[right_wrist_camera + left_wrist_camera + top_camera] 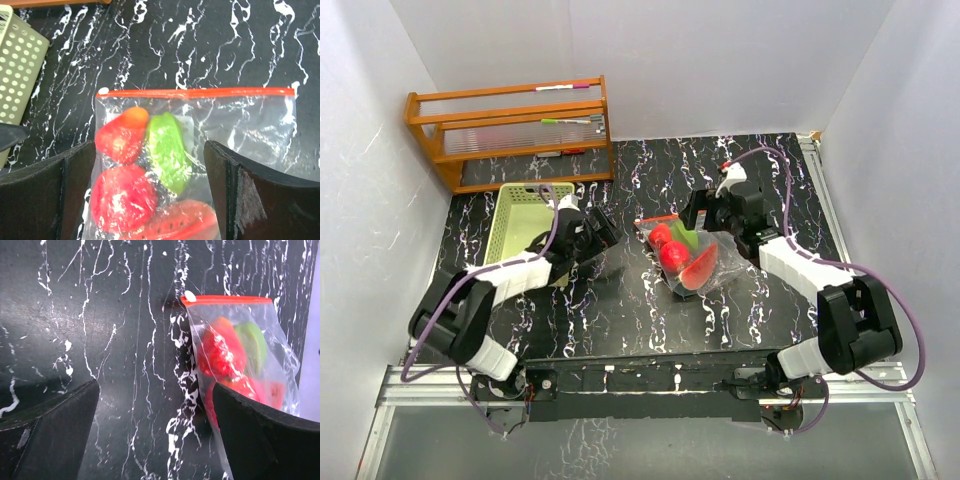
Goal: Open the zip-top bag and remove the fake food
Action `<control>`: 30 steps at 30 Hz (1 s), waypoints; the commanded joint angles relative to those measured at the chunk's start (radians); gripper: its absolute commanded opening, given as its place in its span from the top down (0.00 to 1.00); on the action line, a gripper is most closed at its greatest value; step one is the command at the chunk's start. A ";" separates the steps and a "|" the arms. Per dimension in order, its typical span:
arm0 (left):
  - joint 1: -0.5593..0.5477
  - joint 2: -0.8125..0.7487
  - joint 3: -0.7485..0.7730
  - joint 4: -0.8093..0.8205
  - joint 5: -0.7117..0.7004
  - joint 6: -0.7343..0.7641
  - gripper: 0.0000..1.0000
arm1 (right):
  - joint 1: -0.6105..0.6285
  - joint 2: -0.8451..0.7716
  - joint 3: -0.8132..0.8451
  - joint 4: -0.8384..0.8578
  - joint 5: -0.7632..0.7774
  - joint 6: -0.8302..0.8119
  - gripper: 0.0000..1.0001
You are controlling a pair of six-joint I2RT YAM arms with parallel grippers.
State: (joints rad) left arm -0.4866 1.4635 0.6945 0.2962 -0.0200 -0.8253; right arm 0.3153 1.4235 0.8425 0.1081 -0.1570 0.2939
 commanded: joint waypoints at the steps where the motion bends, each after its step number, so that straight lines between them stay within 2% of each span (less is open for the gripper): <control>1: -0.016 0.110 0.076 0.129 0.006 -0.203 0.06 | 0.003 -0.097 -0.048 0.055 0.063 0.007 0.07; 4: -0.051 0.200 0.145 0.087 -0.061 -0.244 0.06 | 0.004 -0.148 -0.090 0.042 0.093 0.019 0.07; 8: -0.065 0.314 0.185 0.134 -0.053 -0.312 0.08 | 0.004 -0.223 -0.131 0.014 0.122 0.023 0.07; 18: -0.104 0.471 0.308 0.084 -0.106 -0.388 0.18 | 0.001 -0.321 -0.151 -0.074 0.188 -0.008 0.07; 25: -0.112 0.542 0.360 0.094 -0.099 -0.395 0.47 | 0.001 -0.373 -0.171 -0.102 0.197 -0.019 0.07; 28: -0.111 0.558 0.363 0.153 -0.091 -0.355 0.70 | 0.001 -0.389 -0.185 -0.108 0.192 -0.014 0.07; 30: -0.110 0.556 0.362 0.198 -0.071 -0.324 0.91 | 0.001 -0.398 -0.199 -0.108 0.191 -0.011 0.07</control>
State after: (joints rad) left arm -0.5922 2.0109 1.0462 0.4648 -0.1001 -1.2064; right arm 0.3149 1.0576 0.6621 -0.0109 0.0204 0.2890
